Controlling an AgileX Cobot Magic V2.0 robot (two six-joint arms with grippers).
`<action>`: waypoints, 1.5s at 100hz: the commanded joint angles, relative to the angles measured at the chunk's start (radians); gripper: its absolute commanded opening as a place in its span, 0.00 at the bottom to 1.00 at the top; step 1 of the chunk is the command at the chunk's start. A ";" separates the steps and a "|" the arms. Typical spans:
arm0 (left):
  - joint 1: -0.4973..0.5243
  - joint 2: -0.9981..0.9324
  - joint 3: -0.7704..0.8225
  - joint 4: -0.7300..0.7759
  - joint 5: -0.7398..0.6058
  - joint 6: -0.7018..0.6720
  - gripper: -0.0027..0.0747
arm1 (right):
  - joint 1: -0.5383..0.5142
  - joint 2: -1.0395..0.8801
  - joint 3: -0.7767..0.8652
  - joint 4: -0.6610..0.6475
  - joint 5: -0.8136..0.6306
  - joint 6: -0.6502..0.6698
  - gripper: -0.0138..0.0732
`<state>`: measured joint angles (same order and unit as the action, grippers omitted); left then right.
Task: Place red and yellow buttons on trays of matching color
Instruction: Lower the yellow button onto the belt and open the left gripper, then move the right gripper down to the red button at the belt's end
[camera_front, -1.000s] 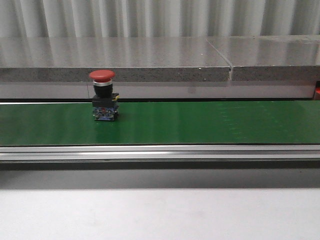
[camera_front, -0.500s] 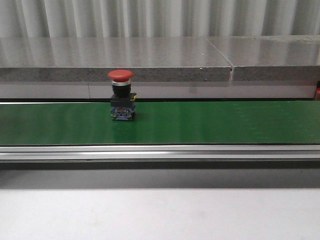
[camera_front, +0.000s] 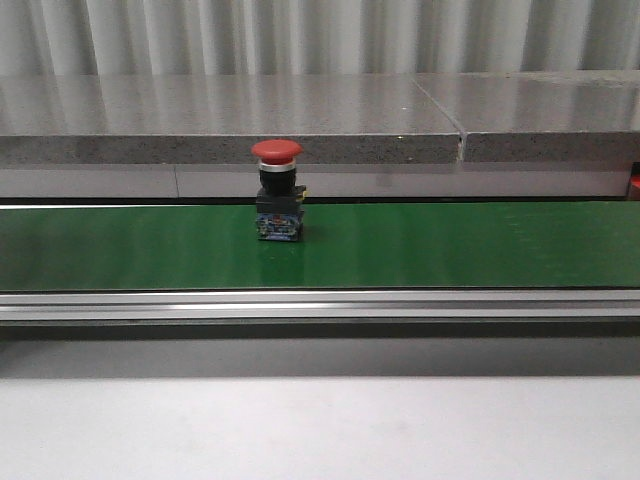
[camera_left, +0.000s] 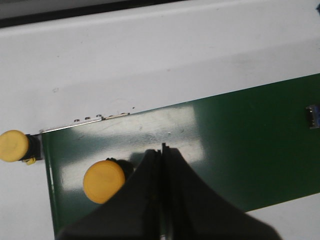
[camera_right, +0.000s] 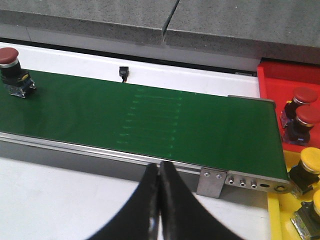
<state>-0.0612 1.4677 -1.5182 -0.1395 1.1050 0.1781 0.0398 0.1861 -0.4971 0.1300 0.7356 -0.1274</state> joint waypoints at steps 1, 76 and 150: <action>-0.043 -0.085 0.009 -0.017 -0.081 0.004 0.01 | 0.001 0.009 -0.024 0.003 -0.072 -0.010 0.14; -0.107 -0.673 0.607 -0.048 -0.336 0.019 0.01 | 0.001 0.009 -0.024 0.005 -0.103 -0.007 0.14; -0.107 -0.921 0.802 -0.063 -0.338 0.019 0.01 | 0.102 0.496 -0.303 0.004 -0.152 -0.003 0.20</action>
<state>-0.1583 0.5428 -0.6909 -0.1811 0.8447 0.1963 0.1208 0.5853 -0.7120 0.1355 0.6485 -0.1274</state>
